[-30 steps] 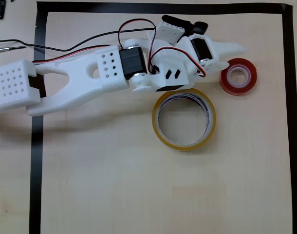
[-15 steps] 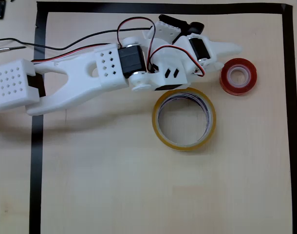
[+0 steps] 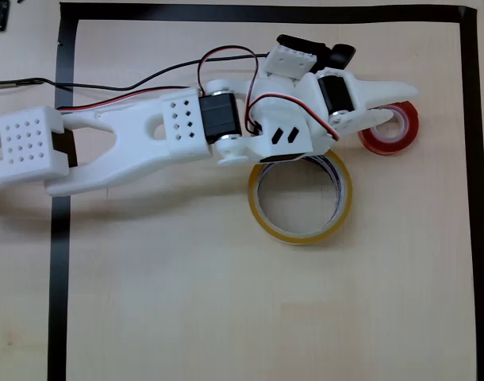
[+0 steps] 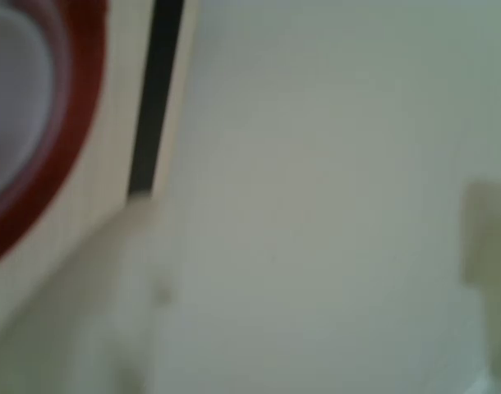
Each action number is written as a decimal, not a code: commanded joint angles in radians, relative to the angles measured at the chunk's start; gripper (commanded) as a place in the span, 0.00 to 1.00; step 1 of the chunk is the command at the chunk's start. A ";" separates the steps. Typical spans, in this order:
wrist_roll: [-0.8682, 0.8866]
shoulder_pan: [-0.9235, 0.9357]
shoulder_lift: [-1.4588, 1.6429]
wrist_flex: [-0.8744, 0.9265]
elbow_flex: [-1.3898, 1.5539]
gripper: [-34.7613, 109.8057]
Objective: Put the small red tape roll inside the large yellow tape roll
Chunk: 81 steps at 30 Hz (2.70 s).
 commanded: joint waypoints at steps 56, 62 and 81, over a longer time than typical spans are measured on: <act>0.364 0.133 0.186 0.290 -0.026 0.41; 0.262 0.086 0.186 0.178 -0.069 0.40; 0.325 -0.031 0.169 0.163 -0.006 0.40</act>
